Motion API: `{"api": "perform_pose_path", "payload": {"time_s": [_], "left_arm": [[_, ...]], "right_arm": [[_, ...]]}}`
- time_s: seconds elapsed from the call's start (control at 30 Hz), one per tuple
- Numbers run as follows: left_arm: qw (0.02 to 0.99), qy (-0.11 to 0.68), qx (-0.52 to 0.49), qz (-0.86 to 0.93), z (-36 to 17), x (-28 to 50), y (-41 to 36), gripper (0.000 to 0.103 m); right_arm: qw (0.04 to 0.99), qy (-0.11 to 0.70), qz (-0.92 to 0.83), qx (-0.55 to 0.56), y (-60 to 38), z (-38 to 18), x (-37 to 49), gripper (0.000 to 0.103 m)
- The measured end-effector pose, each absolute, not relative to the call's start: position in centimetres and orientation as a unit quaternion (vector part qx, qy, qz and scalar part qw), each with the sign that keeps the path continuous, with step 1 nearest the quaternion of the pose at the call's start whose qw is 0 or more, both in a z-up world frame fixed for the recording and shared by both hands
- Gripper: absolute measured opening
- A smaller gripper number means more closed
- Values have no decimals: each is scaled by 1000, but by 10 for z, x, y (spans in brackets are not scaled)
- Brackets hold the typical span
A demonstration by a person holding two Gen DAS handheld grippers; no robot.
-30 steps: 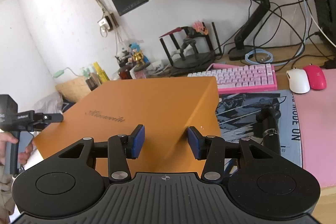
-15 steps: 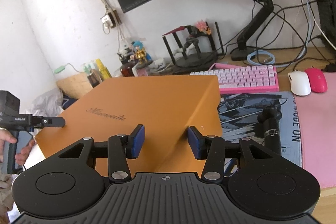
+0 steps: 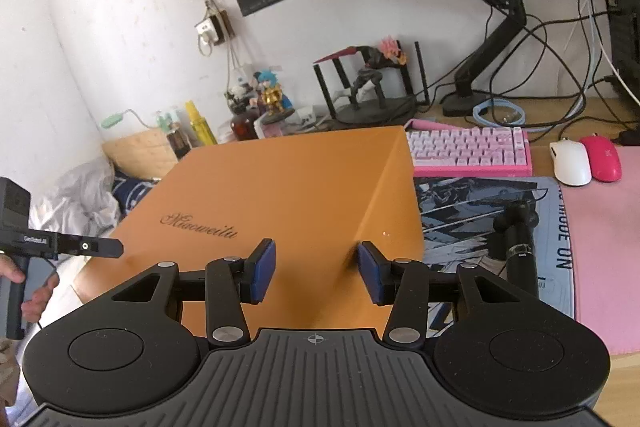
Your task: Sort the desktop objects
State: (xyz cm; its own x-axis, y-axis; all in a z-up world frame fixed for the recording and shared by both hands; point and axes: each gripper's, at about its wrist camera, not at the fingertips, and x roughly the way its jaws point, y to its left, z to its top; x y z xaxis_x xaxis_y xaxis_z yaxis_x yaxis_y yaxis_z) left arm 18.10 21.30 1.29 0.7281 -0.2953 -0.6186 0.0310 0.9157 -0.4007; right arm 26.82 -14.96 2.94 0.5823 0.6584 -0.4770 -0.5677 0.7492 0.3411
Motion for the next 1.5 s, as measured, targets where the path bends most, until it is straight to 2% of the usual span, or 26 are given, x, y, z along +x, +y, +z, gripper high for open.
{"api": "perform_pose_path", "payload": {"time_s": [0.07,0.23,0.77,0.9,0.97,1.0,1.23,1.5], "left_arm": [[909,361,-191,-86,8,183,214,96],[898,372,-220,-85,-9,192,219,103],[915,358,-182,-34,-8,176,202,103],[930,312,-192,-20,5,158,204,102],[936,284,-206,-17,15,146,206,103],[941,268,-208,-17,21,138,205,103],[967,176,-185,-23,57,92,176,103],[986,107,-129,1,60,54,131,103]], "right_arm": [[888,298,345,69,-147,28,269,52],[885,309,344,58,-142,21,275,55],[882,323,341,47,-141,1,283,61],[890,296,341,66,-151,14,272,65],[893,276,345,87,-162,24,262,79],[895,266,347,93,-167,29,256,81],[902,216,360,103,-197,53,213,83],[918,175,347,80,-216,55,163,90]]}}
